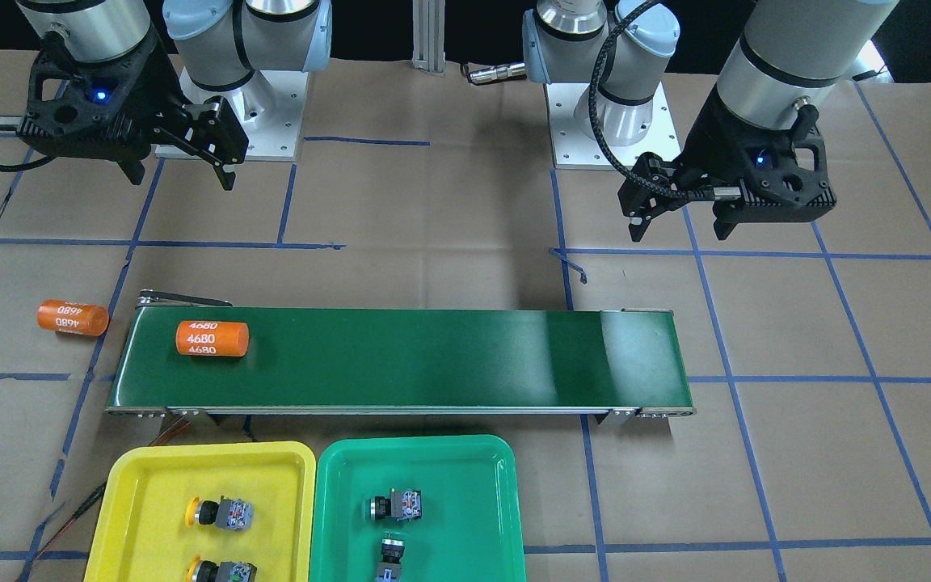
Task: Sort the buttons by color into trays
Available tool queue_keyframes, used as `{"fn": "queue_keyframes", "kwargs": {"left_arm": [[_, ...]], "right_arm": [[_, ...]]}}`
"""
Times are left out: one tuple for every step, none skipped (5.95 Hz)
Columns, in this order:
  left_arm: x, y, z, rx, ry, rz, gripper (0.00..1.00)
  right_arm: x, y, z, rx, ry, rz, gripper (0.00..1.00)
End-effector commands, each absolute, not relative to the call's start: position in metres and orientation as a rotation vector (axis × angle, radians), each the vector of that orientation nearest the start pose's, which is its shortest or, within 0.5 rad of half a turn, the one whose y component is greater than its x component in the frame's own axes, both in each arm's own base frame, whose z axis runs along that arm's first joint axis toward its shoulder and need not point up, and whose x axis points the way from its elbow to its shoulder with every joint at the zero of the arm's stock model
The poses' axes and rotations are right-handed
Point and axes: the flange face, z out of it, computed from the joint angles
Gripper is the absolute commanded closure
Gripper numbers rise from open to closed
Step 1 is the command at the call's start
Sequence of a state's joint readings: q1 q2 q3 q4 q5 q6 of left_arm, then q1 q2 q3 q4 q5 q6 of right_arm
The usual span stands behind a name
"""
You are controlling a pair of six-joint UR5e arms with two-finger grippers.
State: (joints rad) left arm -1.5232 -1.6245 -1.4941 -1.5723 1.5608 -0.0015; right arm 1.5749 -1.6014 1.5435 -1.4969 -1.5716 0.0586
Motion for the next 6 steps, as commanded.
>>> {"fn": "queue_keyframes", "kwargs": {"left_arm": [[-0.1095, -0.5220, 0.4993, -0.077, 3.149, -0.037, 0.01], [-0.1095, -0.5220, 0.4993, -0.077, 3.149, -0.037, 0.01], [-0.1095, -0.5220, 0.4993, -0.077, 3.149, -0.037, 0.01], [-0.1095, -0.5220, 0.4993, -0.077, 3.149, -0.037, 0.01], [-0.1098, -0.5205, 0.5016, -0.077, 3.150, -0.044, 0.01], [-0.1106, -0.5199, 0.5032, -0.075, 3.150, -0.049, 0.01]], "right_arm": [[0.1347, -0.4767, 0.5116, 0.092, 3.148, 0.041, 0.00], [0.1330, -0.4764, 0.5162, 0.089, 3.173, 0.064, 0.00], [0.1335, -0.4759, 0.5158, 0.089, 3.169, 0.071, 0.00], [0.1332, -0.4761, 0.5158, 0.089, 3.164, 0.072, 0.00], [0.1337, -0.4760, 0.5151, 0.089, 3.159, 0.074, 0.00], [0.1344, -0.4762, 0.5152, 0.089, 3.152, 0.072, 0.00]]}}
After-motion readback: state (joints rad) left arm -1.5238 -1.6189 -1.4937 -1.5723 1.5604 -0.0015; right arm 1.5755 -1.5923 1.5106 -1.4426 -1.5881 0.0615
